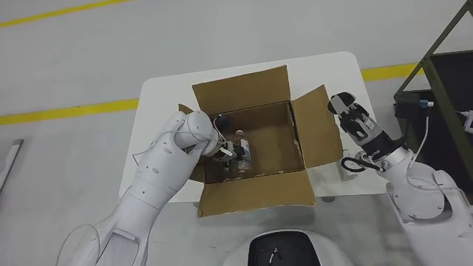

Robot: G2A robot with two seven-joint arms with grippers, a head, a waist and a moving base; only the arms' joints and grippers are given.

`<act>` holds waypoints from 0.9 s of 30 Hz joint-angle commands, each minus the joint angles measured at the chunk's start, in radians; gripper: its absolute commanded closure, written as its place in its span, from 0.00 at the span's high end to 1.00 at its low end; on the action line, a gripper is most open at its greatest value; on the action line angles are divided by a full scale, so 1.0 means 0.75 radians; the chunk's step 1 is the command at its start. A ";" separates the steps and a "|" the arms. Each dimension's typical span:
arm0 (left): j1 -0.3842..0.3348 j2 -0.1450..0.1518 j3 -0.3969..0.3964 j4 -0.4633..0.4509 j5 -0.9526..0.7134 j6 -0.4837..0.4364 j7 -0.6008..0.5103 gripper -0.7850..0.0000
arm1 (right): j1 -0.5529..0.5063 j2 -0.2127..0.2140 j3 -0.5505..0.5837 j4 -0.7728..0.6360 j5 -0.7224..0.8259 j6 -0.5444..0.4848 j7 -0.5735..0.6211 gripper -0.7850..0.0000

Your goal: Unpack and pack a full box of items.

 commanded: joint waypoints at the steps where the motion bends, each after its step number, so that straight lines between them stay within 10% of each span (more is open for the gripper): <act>1: -0.005 -0.002 0.005 -0.005 0.002 0.000 0.000 1.00 | 0.000 0.001 0.001 0.004 -0.001 0.000 0.000 0.00; 14: 0.028 0.029 -0.109 -0.090 -0.078 -0.185 0.043 1.00 | -0.009 0.008 0.057 -0.017 0.059 0.019 0.005 0.00; 27: 0.296 0.186 -0.542 -0.716 0.081 -0.380 0.083 1.00 | -0.022 0.014 0.082 -0.031 0.054 0.032 0.019 0.00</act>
